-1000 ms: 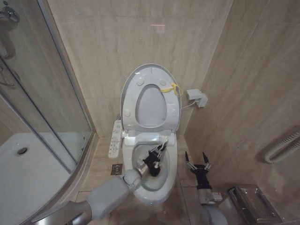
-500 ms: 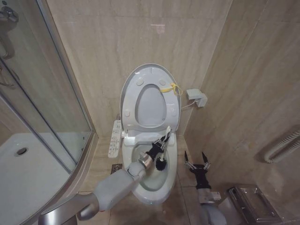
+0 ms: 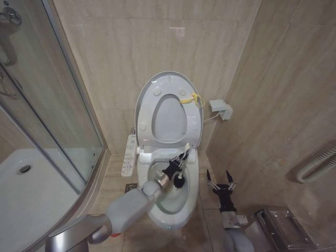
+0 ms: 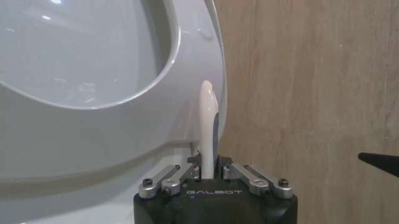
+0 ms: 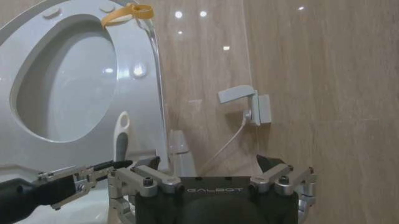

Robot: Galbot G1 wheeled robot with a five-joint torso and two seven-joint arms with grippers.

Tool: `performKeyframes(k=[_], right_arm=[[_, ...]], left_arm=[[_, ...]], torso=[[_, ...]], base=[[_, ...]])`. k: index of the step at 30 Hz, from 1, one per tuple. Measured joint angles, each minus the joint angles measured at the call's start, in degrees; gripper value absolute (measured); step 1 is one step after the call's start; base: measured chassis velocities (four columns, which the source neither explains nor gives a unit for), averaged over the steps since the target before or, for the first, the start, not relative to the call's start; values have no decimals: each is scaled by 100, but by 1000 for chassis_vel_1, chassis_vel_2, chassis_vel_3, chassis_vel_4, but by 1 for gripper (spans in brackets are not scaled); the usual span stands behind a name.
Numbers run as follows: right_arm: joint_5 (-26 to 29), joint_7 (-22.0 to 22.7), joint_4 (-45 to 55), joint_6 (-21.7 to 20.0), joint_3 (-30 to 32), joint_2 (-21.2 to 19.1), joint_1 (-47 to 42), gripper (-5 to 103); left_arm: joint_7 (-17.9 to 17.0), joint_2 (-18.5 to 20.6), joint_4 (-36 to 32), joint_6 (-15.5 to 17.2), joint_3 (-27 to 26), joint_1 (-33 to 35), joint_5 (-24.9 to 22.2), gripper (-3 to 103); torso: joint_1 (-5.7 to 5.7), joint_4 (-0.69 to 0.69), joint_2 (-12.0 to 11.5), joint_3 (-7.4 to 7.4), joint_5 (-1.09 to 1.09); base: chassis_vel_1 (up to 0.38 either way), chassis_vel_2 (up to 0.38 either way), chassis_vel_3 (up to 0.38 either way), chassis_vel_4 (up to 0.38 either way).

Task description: Open the toilet lid, clean the toilet bowl with a toilet brush, close the toilet lid, and flush.

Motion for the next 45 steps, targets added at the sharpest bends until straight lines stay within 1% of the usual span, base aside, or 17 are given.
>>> performKeyframes(k=[4, 7, 12, 15, 17, 19, 20, 22, 23, 24, 31, 34, 37, 41, 44, 45], right_arm=[[-2, -2, 9, 8, 4, -2, -24, 100], [-2, -2, 14, 9, 9, -10, -25, 100], [-8, -2, 19, 9, 13, 0, -23, 100], [-48, -3, 20, 9, -1, 51, -21, 100], [-57, -4, 22, 9, -5, 62, -22, 100], [-66, -4, 31, 11, -5, 77, -29, 100], [-66, -4, 31, 11, -5, 77, -29, 100], [-68, -4, 36, 16, 1, 73, -45, 100], [-68, -5, 43, 18, 7, 65, -60, 100], [-68, -5, 48, 19, 11, 57, -66, 100], [-68, -3, 89, 20, 25, 58, -78, 100], [-70, -2, 101, 20, 29, 74, -86, 100], [-73, -2, 108, 21, 34, 84, -95, 100], [-74, -2, 130, 30, 47, 85, -118, 100], [-75, -5, 136, 36, 54, 72, -133, 100], [-75, -5, 136, 36, 54, 72, -133, 100]], left_arm=[[111, 33, 306, -31, 108, 103, 194, 16], [152, 60, 394, -71, 115, 130, 268, 16], [153, 51, 251, -75, 32, 95, 201, 16], [146, -159, 193, -120, -112, 5, 67, 16], [148, -207, 230, -140, -130, -2, 63, 16], [196, -335, 498, -233, -182, -5, 160, 16], [196, -335, 498, -233, -182, -5, 160, 16], [300, -385, 809, -342, -217, 26, 337, 16], [336, -374, 917, -369, -217, 62, 403, 16], [351, -350, 950, -377, -205, 75, 434, 16], [376, -234, 847, -377, -143, 58, 435, 16], [290, -363, 730, -383, -219, 32, 335, 16], [279, -427, 749, -405, -222, 33, 320, 16], [330, -451, 985, -464, -178, 92, 441, 16], [438, -471, 1382, -584, -284, 97, 699, 16], [438, -471, 1382, -584, -284, 97, 699, 16]], torso=[[0, 4, 0, 0, 0], [0, 5, 0, 0, 0], [0, 4, 0, 1, 0], [0, 0, 0, 0, 0], [0, 0, 0, 0, 0], [0, 1, 0, 0, 0], [0, 1, 0, 0, 0], [0, 2, 0, 0, 0], [0, 5, 0, 1, 0], [0, 4, 0, 1, -1], [0, 5, 0, 1, 0], [0, 1, 0, 0, 0], [0, 0, 0, 0, -1], [0, 3, 0, 1, -1], [-1, 3, 1, -1, 0], [-1, 3, 1, -1, 0]], base=[[0, 0, 0, 0], [0, 0, 0, 0], [0, 0, 0, 0], [0, 0, 0, 0], [0, 0, 0, 0], [0, 0, 0, 0], [0, 0, 0, 0], [0, 0, 0, 0], [0, 0, 0, 0], [0, 0, 0, 0], [0, 0, 0, 0], [0, 0, 0, 0], [0, 0, 0, 0], [0, 0, 0, 0], [0, 0, 0, 0], [0, 0, 0, 0]])
